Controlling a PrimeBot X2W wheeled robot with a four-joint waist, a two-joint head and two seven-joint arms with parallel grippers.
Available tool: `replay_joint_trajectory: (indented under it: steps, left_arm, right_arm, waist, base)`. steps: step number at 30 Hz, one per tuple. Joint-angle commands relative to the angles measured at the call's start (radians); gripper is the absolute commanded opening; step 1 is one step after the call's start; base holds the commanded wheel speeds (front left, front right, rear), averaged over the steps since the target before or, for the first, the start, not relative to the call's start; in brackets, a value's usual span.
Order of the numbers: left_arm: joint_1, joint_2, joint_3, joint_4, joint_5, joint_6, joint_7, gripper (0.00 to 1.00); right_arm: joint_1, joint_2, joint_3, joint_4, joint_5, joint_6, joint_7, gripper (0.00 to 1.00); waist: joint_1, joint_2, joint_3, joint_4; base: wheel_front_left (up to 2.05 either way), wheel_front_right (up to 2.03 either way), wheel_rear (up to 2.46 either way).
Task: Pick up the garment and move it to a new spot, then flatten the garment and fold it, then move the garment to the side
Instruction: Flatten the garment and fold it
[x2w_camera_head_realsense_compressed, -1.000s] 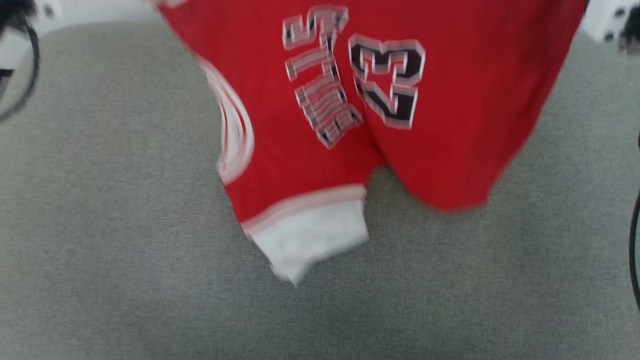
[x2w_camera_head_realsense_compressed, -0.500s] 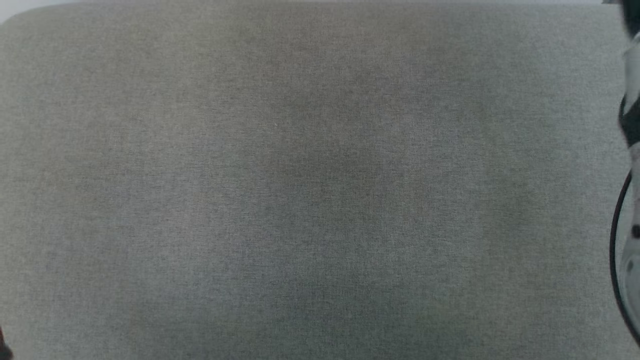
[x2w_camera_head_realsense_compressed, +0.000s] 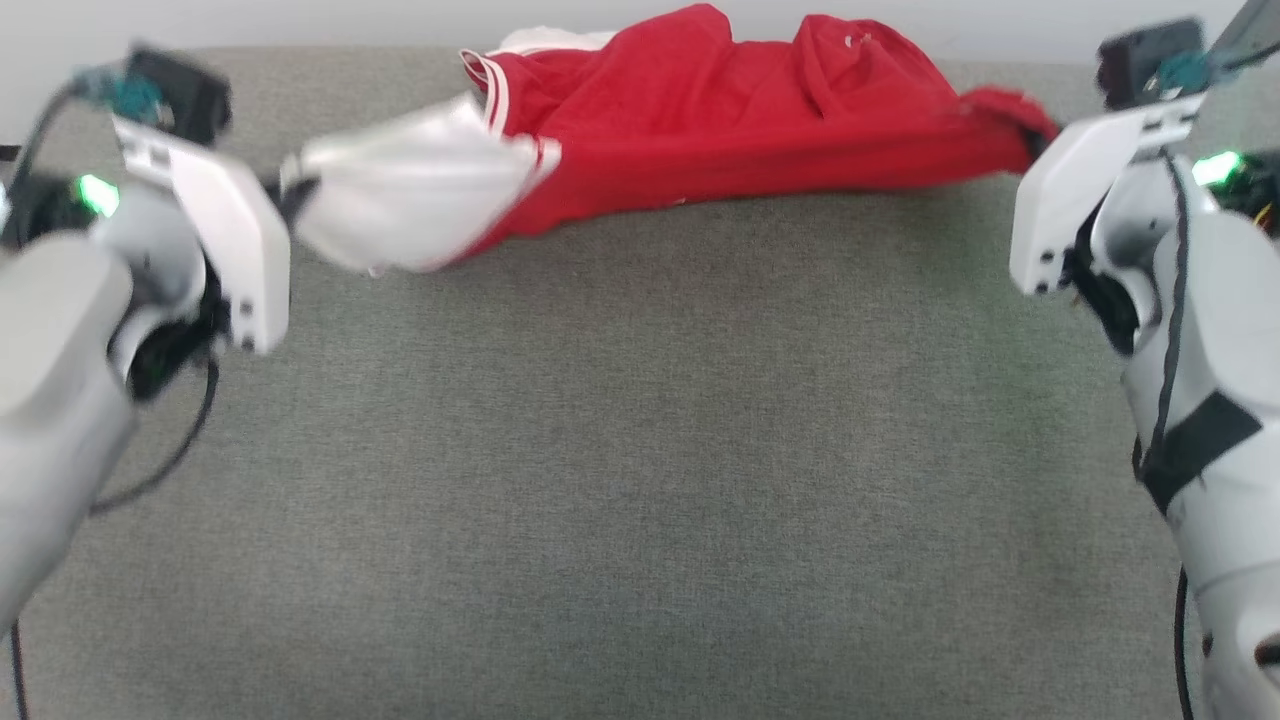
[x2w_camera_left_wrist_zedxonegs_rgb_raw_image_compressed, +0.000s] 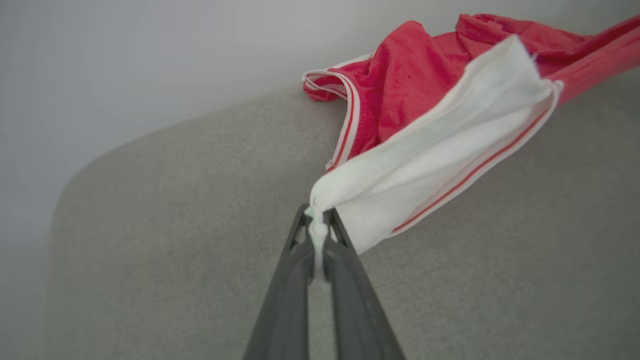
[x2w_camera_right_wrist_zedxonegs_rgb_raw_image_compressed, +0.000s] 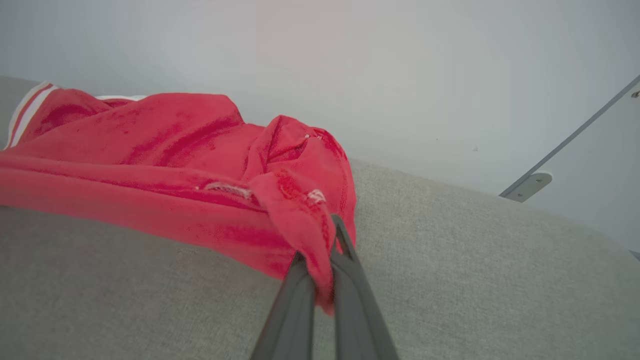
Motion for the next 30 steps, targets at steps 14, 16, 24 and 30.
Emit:
replay_joint_trajectory:
  steps: [14,16,24,30]
  left_arm:
    - [0.398,0.242,-0.076,-0.473,-0.224,0.135,0.208,0.00]
    - [0.456,0.269,-0.084,-0.544,-0.249,0.179,0.206,0.00]
    - [0.631,0.341,-0.112,-0.731,-0.314,0.297,0.175,0.00]
    - [0.729,0.363,-0.142,-0.799,-0.361,0.348,0.180,0.00]
  right_arm:
    - [0.450,-0.155,0.130,-0.421,0.238,-0.002,0.309,0.00]
    - [0.520,-0.173,0.118,-0.494,0.253,-0.002,0.350,0.00]
    - [0.775,-0.197,0.065,-0.751,0.290,-0.002,0.515,0.00]
    - [0.932,-0.198,0.039,-0.874,0.323,-0.002,0.621,0.00]
  waist:
    - [0.0000,0.0000,-0.044,0.023]
    - [0.0000,0.0000,-0.043,0.026]
    - [0.0000,0.0000,-0.035,0.033]
    - [0.0000,0.0000,-0.025,0.031]
  base:
    - [0.00,0.00,0.00]
    - [0.00,0.00,0.00]
    - [0.00,0.00,0.00]
    - [0.00,0.00,0.00]
